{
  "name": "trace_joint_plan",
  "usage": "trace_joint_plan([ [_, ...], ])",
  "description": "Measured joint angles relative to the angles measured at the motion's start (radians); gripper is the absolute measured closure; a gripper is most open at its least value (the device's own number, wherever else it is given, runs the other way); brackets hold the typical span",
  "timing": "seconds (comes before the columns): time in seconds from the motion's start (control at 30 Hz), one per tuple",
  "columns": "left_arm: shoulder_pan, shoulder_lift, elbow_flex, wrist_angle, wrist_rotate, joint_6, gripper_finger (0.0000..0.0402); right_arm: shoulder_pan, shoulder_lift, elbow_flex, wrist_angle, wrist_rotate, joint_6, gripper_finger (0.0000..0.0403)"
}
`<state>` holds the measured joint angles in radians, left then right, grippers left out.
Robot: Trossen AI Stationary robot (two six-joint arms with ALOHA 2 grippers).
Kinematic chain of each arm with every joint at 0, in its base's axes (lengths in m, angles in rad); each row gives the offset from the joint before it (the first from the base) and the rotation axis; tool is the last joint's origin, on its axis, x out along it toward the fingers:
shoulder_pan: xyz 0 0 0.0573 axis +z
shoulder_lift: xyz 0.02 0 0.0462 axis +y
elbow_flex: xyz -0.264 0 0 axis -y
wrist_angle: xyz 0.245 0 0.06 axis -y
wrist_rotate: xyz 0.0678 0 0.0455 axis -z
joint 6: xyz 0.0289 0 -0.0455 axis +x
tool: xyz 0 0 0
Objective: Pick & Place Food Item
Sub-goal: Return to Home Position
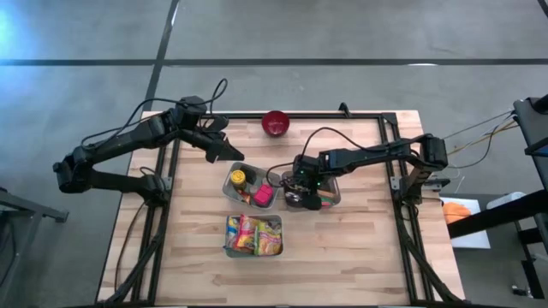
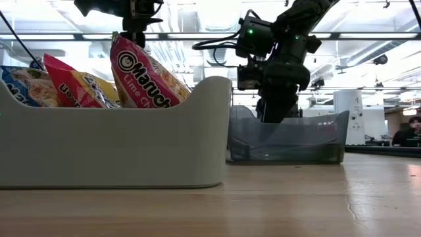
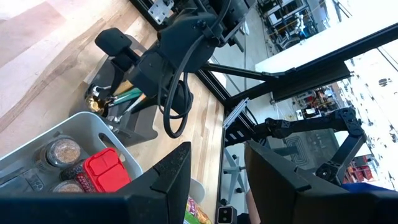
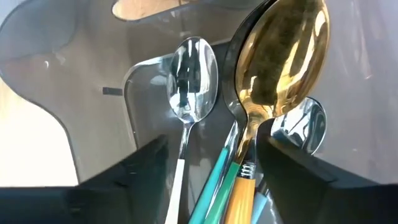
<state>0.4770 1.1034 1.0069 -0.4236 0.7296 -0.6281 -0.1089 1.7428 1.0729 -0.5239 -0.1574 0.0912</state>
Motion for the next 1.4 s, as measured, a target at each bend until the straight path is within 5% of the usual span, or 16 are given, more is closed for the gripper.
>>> trace_joint_plan([
  [0.27, 0.000, 0.000, 0.000, 0.000, 0.000, 0.000, 0.0249, 0.000, -0.020, 0.018, -0.015, 0.002, 0.042, 0.0063],
  [0.5, 0.000, 0.000, 0.000, 0.000, 0.000, 0.000, 0.0249, 0.000, -0.108, 0.088, -0.135, 0.009, -0.009, 0.0048],
  [0.73, 0.000, 0.000, 0.000, 0.000, 0.000, 0.000, 0.0249, 0.027, -0.246, 0.118, -0.208, 0.032, 0.027, 0.0126],
  [1.1, 0.000, 0.000, 0.000, 0.000, 0.000, -0.001, 0.0249, 0.098, -0.383, 0.070, -0.239, 0.070, 0.159, 0.0380],
  [1.3, 0.000, 0.000, 0.000, 0.000, 0.000, -0.003, 0.0249, 0.103, -0.390, 0.069, -0.243, 0.074, 0.211, 0.0383],
  [1.4, 0.000, 0.000, 0.000, 0.000, 0.000, -0.003, 0.0249, 0.107, -0.405, 0.092, -0.241, -0.005, 0.302, 0.0383],
])
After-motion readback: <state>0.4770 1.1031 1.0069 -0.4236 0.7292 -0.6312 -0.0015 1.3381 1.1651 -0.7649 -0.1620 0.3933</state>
